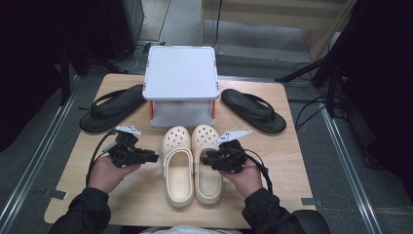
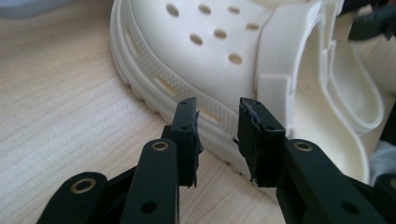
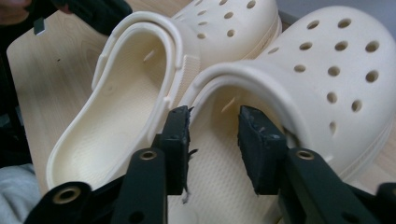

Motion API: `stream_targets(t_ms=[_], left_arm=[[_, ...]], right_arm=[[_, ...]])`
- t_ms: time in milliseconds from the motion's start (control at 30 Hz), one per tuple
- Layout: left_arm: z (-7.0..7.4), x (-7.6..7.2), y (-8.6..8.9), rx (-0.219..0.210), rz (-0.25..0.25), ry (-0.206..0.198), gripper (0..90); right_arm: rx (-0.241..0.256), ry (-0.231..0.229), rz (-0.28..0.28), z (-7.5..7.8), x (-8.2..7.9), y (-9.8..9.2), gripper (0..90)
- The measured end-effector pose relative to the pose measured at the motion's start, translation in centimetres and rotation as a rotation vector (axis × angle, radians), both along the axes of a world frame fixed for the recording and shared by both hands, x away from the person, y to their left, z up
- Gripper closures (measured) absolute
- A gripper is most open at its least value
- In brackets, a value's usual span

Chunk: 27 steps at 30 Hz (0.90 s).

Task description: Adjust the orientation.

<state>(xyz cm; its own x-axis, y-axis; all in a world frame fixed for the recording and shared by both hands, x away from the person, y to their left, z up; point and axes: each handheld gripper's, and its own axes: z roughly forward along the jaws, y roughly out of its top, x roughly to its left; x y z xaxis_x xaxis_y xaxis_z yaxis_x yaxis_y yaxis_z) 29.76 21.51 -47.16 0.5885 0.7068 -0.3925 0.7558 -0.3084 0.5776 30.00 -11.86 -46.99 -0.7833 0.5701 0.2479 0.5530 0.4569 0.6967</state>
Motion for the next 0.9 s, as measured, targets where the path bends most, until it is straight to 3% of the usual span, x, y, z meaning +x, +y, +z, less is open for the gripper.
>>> stream_targets(t_ms=[133, 367, 667, 833, 900], left_arm=[[1.1, 0.7, 0.1, -0.009, -0.001, -0.016, 71.0], [3.5, 2.3, -0.2, 0.012, -0.022, -0.055, 86.0], [6.4, 5.5, -0.5, -0.018, -0.027, -0.057, 88.6], [7.8, 7.5, -0.8, -0.006, -0.029, -0.062, 88.9], [8.3, 8.2, -0.9, -0.025, -0.028, -0.071, 89.5]], right_arm=[[0.029, 0.017, -0.025, 0.1, -0.8, -0.3, 58.6], [0.049, 0.042, -0.061, 0.6, -2.0, -0.1, 48.9], [0.033, 0.043, -0.062, 0.0, -2.7, 0.6, 46.0], [0.023, 0.048, -0.065, -0.4, -2.7, 0.9, 41.9], [0.024, 0.050, -0.068, -0.4, -2.7, 1.0, 41.9]])
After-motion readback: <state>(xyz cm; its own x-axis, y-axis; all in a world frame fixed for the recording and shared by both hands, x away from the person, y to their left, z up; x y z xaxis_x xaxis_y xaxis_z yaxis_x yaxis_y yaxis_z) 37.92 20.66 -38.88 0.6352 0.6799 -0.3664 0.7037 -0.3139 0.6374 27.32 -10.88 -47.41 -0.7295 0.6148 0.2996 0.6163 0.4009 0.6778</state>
